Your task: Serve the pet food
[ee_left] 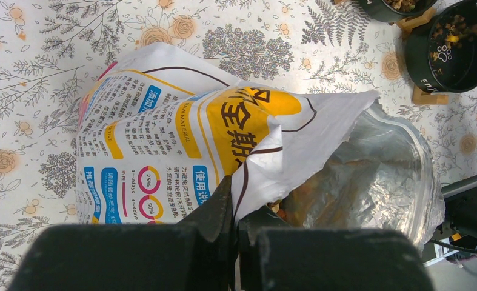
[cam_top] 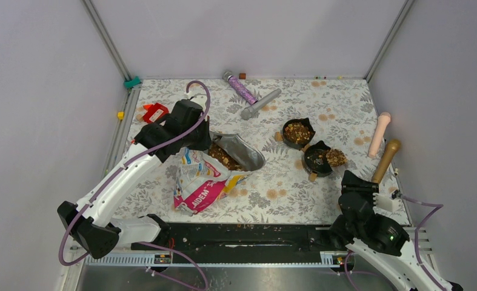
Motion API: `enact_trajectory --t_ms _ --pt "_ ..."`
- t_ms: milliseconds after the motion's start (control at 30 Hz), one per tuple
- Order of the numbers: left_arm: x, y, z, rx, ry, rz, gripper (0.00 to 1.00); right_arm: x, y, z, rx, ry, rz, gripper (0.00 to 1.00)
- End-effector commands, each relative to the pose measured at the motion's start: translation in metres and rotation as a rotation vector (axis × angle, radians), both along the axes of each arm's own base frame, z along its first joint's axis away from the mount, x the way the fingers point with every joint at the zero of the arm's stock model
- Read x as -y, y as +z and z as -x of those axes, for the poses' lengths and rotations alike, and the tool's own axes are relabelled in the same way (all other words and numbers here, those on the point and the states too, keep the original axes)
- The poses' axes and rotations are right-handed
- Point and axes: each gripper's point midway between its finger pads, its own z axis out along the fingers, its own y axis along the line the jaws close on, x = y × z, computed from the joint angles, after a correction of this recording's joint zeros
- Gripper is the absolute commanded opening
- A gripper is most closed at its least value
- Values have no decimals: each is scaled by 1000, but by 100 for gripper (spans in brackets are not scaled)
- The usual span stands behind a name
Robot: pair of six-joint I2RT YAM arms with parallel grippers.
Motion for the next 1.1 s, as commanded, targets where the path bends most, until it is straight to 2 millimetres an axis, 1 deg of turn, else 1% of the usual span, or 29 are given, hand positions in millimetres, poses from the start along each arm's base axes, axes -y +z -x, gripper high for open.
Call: enact_trajectory --t_ms 0,367,567,1067 --pt "18 16 -8 43 -32 80 0 18 22 6 160 -67 -146 0" --pt "18 17 -7 46 -32 82 0 11 21 3 111 -53 -110 0" --pt "18 16 -7 42 -31 81 0 8 23 2 76 -34 -62 0" --pt "18 17 -7 42 -33 83 0 -5 17 -5 -38 -3 43 0"
